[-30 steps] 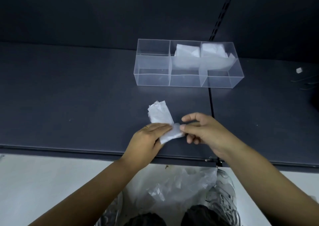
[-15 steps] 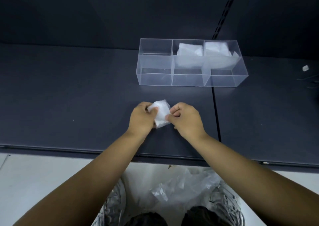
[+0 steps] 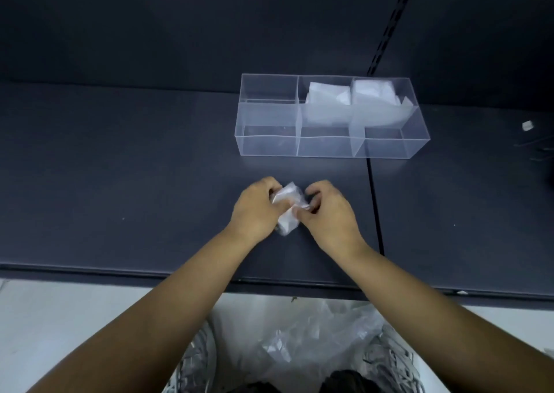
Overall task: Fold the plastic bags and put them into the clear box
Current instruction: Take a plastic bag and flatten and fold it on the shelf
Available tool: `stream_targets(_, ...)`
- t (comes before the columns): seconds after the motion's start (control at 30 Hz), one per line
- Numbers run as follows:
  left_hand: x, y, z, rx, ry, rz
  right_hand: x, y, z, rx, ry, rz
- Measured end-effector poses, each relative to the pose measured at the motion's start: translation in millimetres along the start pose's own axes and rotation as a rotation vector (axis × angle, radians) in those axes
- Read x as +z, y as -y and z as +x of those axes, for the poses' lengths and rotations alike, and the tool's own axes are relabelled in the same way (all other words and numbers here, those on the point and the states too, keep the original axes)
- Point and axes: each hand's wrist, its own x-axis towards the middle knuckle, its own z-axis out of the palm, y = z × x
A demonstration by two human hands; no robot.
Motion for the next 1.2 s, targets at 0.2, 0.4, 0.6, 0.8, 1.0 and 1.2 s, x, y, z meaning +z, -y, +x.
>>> stream_targets(0.2,6,-35,-5,-0.097,-0.098,-0.631,-34,14,-3,0.337,0.179,0.728)
stream_targets(0.4,-21,-73,42,-0.131,-0.294,-0.897,-88,45,70,0.153,-0.049,0.587)
stream_targets(0.6,-20,-62,70,0.238,-0.407,-0.185,-94,47,183,0.184,-0.231,0.187)
stream_targets(0.8,0,-29,63,0.449,-0.335,0.394,-68,42,204,0.271,-0.443,-0.502)
stream_targets(1.0,-1,-27,61,0.477,-0.310,0.397,-74,35,204,0.013,-0.423,-0.314)
stream_targets(1.2,0,-26,59,0.487,-0.300,0.396,-84,23,194,-0.310,-0.078,-0.568)
